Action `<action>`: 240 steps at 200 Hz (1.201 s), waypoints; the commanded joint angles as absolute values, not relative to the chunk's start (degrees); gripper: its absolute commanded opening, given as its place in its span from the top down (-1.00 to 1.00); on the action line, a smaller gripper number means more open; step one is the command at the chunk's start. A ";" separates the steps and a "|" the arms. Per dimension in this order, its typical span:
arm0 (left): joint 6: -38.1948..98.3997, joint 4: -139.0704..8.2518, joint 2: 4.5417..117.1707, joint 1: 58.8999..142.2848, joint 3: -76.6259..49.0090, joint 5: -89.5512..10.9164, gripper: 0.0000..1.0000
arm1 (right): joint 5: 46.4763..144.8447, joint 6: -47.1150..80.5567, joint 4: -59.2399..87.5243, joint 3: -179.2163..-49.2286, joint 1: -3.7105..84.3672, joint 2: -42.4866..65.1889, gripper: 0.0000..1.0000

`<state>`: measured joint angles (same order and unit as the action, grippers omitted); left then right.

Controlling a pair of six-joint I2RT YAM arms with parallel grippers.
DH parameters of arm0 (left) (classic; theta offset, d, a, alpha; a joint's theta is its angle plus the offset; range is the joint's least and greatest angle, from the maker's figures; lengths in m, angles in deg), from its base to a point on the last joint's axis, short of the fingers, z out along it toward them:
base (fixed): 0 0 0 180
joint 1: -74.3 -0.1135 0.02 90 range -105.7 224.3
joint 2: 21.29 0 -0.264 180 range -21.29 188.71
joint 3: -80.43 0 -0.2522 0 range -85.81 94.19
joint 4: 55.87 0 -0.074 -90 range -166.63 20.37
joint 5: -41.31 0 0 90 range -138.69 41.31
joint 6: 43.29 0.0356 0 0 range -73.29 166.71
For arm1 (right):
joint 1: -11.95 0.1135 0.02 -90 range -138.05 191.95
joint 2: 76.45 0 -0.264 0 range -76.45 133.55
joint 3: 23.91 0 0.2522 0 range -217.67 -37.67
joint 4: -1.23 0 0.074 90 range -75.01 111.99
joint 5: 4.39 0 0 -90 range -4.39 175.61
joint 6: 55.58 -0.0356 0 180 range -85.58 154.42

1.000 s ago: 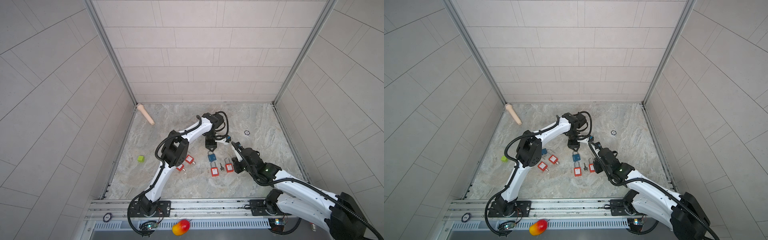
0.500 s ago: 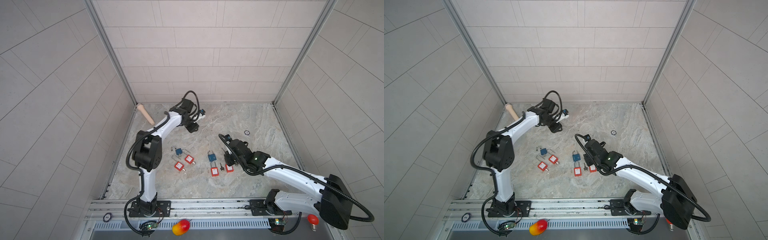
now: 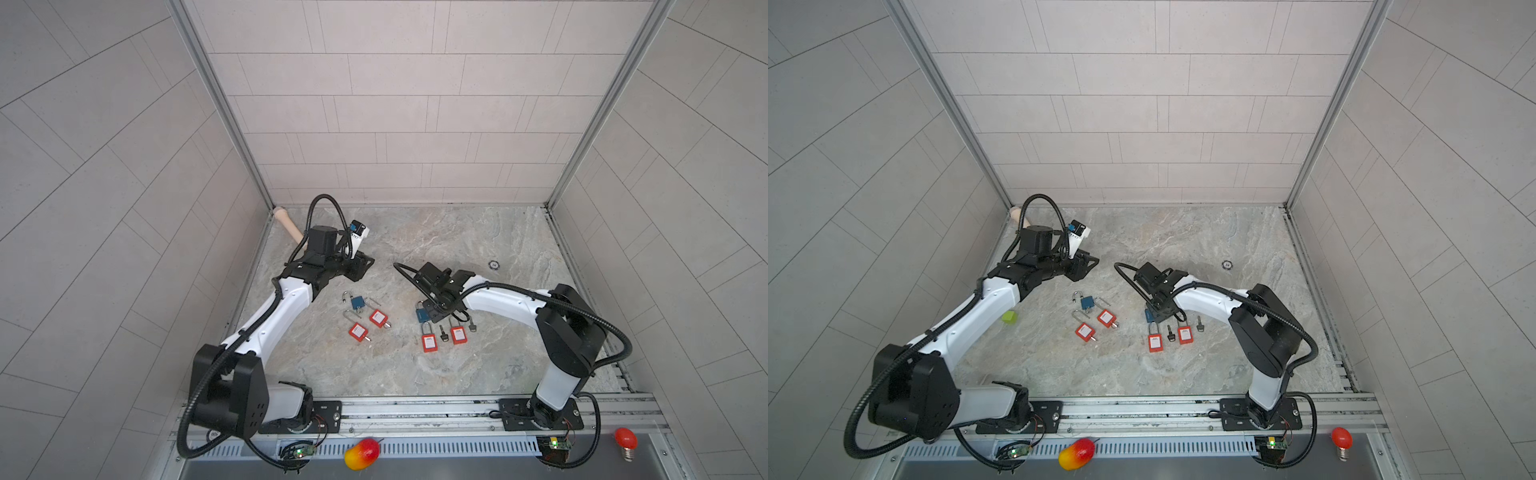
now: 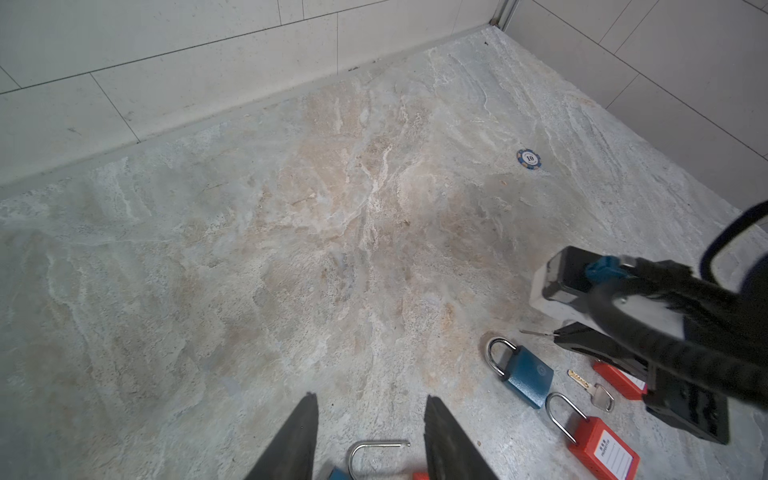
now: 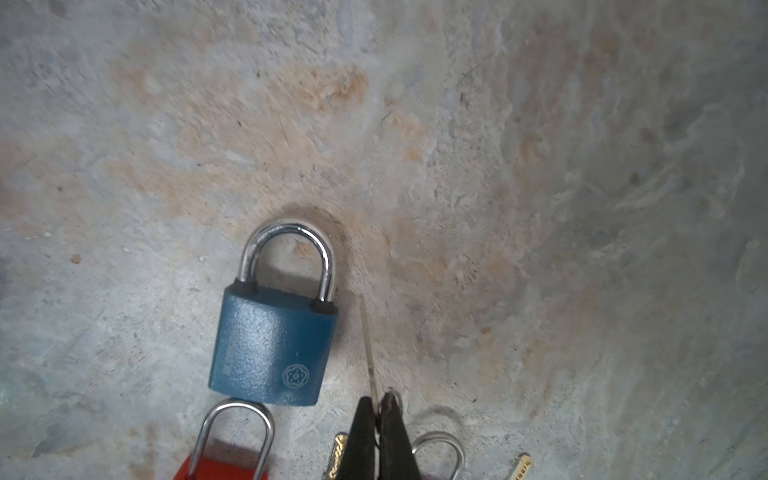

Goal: Lock with the key

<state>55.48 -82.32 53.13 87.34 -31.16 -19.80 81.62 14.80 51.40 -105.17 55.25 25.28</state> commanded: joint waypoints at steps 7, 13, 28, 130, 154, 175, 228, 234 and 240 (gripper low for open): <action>55.28 -82.71 48.76 87.17 -34.42 -20.46 0.05 | 81.90 13.56 56.46 -107.38 55.06 28.79 1.00; 55.32 -82.95 47.83 87.18 -35.28 -20.52 0.05 | 81.89 13.14 56.85 -107.62 55.03 29.50 1.00; 55.32 -83.22 45.81 87.13 -36.80 -20.56 0.05 | 81.92 12.83 57.78 -108.44 55.02 30.74 1.00; 49.61 -80.91 41.36 87.09 -38.38 -18.70 -0.01 | 75.59 14.93 62.80 -111.32 56.04 24.22 0.26; 47.73 -79.37 40.73 86.90 -39.04 -17.08 0.00 | 76.02 23.36 59.80 -112.65 60.17 21.67 0.19; 44.87 -78.44 39.61 86.44 -39.93 -18.18 0.00 | 77.12 30.47 57.72 -115.17 64.69 24.20 0.16; 44.98 -87.29 35.00 84.56 -39.78 -32.89 -0.03 | 85.36 35.46 57.73 -124.76 68.28 33.49 0.10; 45.00 -88.23 34.96 84.53 -39.50 -34.64 -0.03 | 86.05 35.64 58.55 -126.31 68.37 34.82 0.09; 45.49 -89.18 34.78 84.50 -39.19 -36.25 -0.03 | 86.94 36.00 59.71 -127.95 68.37 36.27 0.08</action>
<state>46.09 -84.09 35.47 84.91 -40.40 -26.65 82.67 32.62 56.99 -123.32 68.13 32.17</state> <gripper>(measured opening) 0.515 0.455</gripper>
